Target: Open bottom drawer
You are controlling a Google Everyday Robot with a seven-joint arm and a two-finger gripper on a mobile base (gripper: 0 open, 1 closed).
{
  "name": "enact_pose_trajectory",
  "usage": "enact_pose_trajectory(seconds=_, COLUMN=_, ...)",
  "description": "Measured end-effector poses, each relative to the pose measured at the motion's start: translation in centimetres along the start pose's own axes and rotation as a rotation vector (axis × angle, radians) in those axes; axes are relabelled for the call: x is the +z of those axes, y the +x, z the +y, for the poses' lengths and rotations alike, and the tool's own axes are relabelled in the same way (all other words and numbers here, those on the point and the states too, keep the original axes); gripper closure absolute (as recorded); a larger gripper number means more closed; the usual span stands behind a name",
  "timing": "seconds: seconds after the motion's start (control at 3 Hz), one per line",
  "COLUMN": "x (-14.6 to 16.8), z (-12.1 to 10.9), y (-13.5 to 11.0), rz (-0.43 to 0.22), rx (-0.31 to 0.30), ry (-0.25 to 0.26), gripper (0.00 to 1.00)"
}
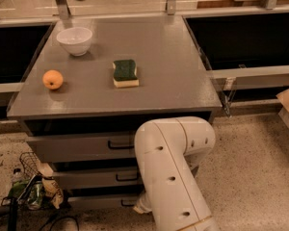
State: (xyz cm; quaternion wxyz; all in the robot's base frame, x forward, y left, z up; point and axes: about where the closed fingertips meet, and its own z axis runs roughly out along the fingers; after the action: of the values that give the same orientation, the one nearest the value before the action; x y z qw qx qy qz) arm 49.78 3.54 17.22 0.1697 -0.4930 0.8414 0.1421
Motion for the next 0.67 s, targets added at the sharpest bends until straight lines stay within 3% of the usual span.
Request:
enact_pose_trajectory(seconds=0.33, x=-0.2, z=0.2, y=0.0, rz=-0.001, rx=0.001, ry=-0.008, gripper=1.00)
enact_pose_trajectory(seconds=0.67, x=-1.1, z=1.2, y=0.4, rz=-0.005, rx=0.010, ry=-0.055, gripper=1.00)
